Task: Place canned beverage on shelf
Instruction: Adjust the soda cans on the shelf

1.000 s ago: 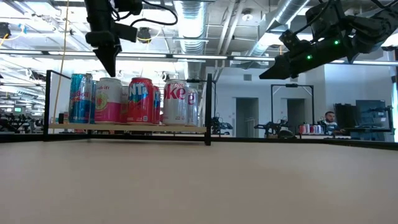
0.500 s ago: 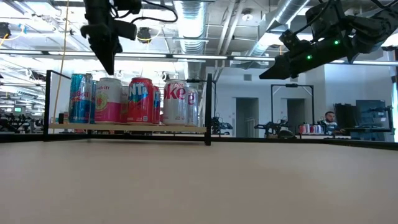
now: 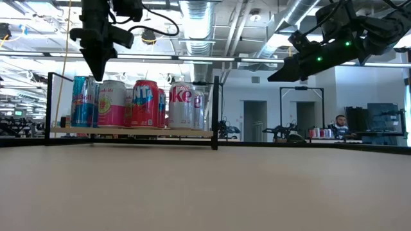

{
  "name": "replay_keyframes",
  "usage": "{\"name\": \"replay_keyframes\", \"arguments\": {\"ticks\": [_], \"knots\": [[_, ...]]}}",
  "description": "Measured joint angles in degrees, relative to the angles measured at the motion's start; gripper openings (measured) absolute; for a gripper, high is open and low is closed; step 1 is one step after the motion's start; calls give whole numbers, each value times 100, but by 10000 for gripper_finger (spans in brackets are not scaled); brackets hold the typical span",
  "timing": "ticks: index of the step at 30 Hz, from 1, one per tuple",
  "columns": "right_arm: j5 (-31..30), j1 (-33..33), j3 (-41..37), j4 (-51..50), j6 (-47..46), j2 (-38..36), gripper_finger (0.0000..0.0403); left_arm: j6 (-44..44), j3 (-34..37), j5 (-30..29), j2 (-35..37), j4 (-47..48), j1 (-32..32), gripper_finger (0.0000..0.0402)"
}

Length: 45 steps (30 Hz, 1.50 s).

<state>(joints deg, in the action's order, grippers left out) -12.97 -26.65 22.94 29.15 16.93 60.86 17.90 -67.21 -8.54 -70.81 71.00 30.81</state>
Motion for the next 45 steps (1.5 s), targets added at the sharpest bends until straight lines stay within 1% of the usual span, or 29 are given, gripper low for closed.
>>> {"name": "replay_keyframes", "arguments": {"ticks": [7,11,18,25,28,31,35,38,42,45], "knots": [[7,0,0,0,0,0,21,29,3,-431,-2,-107,2,0],[7,0,0,1,0,0,21,30,3,-477,-49,-127,4,0],[9,0,0,2,0,0,21,32,5,-330,-52,-280,4,0],[9,0,0,2,0,-2,21,32,5,-328,-52,-241,4,0],[10,0,0,2,0,-1,21,73,-14,-128,-54,-102,4,0],[11,0,0,2,0,-1,21,126,-158,181,-52,89,-7,0],[11,0,0,2,0,0,21,95,-463,203,-52,102,-15,0],[11,0,1,2,-1,0,21,149,-640,116,-50,-360,-11,0],[11,0,0,2,-5,0,21,378,-657,-390,-52,-1382,34,0],[11,0,0,2,-39,0,21,654,-666,-602,-164,-1976,188,0]]}}
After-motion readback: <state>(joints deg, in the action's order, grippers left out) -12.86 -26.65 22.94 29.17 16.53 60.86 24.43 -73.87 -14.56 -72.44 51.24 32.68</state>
